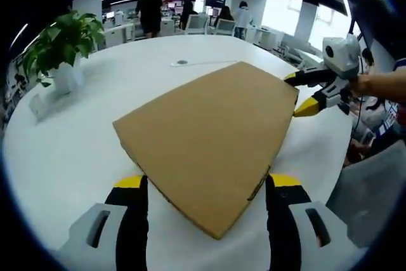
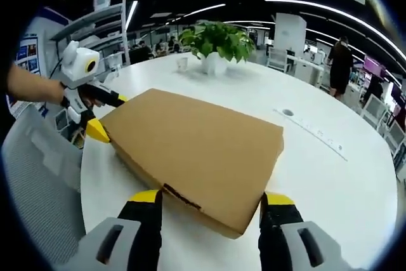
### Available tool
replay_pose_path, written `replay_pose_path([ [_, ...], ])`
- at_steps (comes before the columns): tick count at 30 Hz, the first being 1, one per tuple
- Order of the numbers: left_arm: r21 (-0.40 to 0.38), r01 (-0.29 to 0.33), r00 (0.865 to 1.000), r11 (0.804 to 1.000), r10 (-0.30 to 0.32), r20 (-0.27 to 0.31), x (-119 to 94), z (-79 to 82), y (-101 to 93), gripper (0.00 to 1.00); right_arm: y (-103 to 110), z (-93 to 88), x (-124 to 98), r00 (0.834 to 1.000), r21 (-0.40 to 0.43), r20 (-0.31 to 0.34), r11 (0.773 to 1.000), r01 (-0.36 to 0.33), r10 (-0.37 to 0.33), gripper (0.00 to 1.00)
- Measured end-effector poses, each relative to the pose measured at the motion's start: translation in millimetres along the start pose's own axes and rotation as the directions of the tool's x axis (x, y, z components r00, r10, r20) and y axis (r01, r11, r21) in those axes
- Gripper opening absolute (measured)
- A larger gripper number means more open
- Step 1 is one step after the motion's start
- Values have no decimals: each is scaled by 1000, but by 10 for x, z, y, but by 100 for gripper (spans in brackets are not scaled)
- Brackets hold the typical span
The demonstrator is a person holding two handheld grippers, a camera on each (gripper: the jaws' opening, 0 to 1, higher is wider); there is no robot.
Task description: Operate the shoe box by opening the lid, removing the specified soft item, and placing it in the target area until the item is outside and the box remains undamaged.
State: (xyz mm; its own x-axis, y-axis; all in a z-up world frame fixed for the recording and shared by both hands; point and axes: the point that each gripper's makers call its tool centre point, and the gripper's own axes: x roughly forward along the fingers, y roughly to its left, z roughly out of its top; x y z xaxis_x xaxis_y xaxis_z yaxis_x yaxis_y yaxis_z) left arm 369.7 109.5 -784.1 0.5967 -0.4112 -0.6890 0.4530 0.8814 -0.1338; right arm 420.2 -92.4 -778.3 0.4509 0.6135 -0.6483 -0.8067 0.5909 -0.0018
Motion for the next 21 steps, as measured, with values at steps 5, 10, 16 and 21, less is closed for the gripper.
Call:
replay_pose_path([
  [5,25,27,1000,999,-27,-10,-43,-26,79,78,93,-1,3,1000,-6,3,1000,16,-16,56],
  [10,46,50,999,998,-49,-20,-83,-49,163,78,188,11,10,1000,-2,9,1000,23,-23,54],
  [16,76,81,996,994,-79,-27,-137,-86,277,78,315,20,24,999,-4,15,999,36,-36,52],
  [21,98,106,994,989,-103,-40,-186,-115,360,78,425,25,34,998,5,28,999,50,-50,50],
])
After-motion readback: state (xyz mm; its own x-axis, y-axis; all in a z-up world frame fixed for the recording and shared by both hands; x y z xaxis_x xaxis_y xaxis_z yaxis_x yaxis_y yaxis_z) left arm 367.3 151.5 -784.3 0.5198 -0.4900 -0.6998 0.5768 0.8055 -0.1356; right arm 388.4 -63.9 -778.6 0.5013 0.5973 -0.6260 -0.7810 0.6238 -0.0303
